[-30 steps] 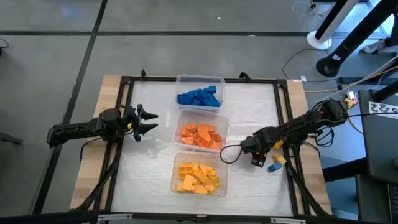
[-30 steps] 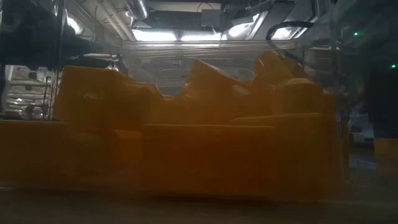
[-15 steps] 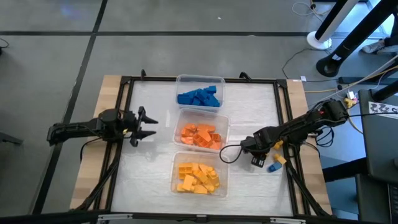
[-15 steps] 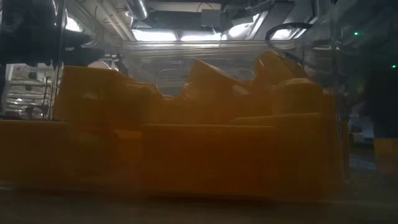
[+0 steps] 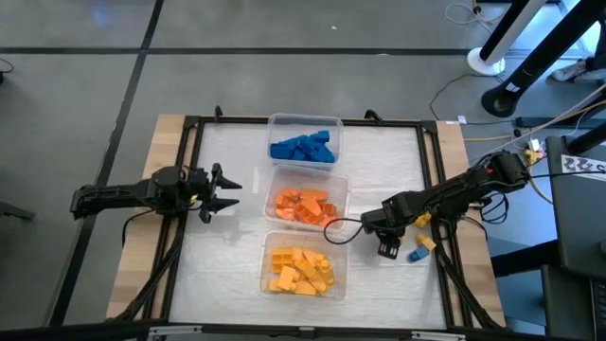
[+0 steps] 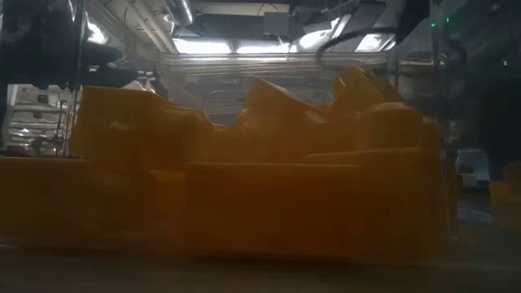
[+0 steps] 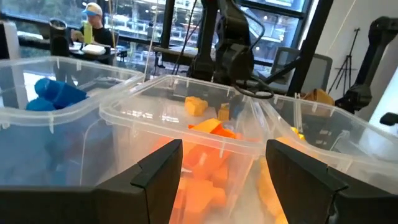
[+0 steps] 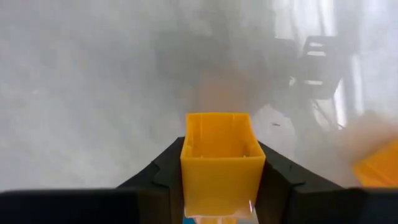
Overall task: Sort blocks
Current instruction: Put the yellow game piece into the bottom transparent bin
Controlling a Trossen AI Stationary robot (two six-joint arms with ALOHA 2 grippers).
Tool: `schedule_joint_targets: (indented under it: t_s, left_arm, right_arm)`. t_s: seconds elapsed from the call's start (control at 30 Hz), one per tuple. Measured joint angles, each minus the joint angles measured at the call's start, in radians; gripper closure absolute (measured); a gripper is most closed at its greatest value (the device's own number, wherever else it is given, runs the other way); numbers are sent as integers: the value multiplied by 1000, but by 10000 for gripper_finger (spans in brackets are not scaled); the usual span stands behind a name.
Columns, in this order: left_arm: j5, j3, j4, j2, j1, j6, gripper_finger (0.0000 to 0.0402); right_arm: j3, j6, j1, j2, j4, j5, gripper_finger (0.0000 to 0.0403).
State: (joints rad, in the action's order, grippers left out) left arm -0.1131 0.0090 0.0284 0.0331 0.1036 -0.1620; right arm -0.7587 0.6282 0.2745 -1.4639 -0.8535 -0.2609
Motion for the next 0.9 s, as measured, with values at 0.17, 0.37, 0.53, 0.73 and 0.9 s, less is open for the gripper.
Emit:
schedule_joint_targets:
  t_s: [0.17, 0.37, 0.53, 0.73, 0.9]
  left_arm:
    - [0, 0, 0, 1, 0, -29, 180]
    - [1, 0, 0, 1, 0, -30, 180]
    - [1, 0, 0, 1, 0, -29, 180]
    - [2, 0, 0, 1, 0, -30, 180]
    - [2, 0, 0, 1, 0, -30, 180]
  right_arm:
    - [-85, -31, 0, 0, -8, -52, 267]
    - [-252, -33, 1, 0, -15, -82, 268]
    - [-433, -35, 1, 1, -16, -81, 267]
    - [-627, -32, 2, 2, -5, -23, 264]
    - [-658, -42, 2, 1, 143, 139, 263]
